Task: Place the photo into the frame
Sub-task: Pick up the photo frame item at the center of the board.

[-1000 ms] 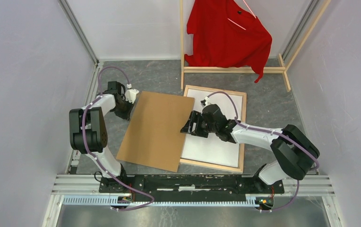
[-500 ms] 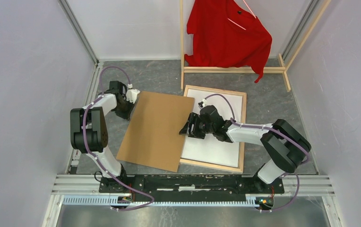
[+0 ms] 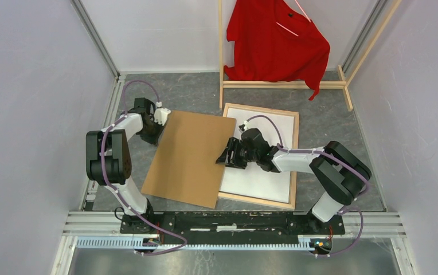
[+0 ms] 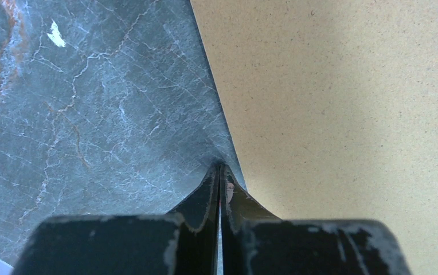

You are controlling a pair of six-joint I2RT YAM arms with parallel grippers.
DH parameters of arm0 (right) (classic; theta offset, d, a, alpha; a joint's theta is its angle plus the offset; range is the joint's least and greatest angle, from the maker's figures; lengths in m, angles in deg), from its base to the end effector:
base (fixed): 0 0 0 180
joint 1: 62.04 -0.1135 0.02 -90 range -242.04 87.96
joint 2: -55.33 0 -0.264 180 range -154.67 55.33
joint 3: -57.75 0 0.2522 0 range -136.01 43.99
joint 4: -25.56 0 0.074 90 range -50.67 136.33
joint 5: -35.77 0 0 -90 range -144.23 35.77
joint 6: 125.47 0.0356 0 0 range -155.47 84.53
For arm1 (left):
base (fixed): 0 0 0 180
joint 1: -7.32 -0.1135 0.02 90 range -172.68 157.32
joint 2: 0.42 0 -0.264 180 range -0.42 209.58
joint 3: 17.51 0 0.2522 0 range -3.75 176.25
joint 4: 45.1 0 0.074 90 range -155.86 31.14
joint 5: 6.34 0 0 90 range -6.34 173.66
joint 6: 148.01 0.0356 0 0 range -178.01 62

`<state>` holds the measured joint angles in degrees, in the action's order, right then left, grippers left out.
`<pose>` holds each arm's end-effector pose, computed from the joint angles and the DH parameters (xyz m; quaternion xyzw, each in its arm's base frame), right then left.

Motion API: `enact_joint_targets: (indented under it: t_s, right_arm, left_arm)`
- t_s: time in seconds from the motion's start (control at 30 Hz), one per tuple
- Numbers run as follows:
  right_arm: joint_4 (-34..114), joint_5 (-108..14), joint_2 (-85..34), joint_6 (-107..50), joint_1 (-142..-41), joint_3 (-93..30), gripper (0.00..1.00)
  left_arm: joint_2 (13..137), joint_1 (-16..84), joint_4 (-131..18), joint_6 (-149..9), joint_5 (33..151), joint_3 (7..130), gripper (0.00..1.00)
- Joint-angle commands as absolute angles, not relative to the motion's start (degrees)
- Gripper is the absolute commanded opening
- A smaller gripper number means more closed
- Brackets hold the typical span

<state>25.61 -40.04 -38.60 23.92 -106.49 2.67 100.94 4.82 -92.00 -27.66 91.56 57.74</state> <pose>0.2216 0.2296 0.1505 0.0636 0.8946 0.4056 0.1763 0.3303 0.0095 0.1568 0.2473 0.9552 -0.0237 0.1606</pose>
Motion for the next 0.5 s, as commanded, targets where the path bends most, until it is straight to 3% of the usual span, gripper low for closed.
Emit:
enact_joint_targets:
  t_s: [0.0,0.3,0.47]
  right_arm:
    - [22.2,-39.2,-39.9,25.0,-106.5,2.2,0.61]
    - [16.3,-37.7,-40.3,29.2,-106.8,1.7,0.51]
    - [10.1,-36.3,-41.2,33.2,-107.3,1.4,0.51]
  left_arm:
    - [106.4,6.6,-92.4,-29.5,93.7,53.7,0.05]
    - [106.2,6.6,-92.4,-28.4,93.9,52.9,0.05]
    - [107.5,6.7,-92.4,-28.3,94.9,53.0,0.04]
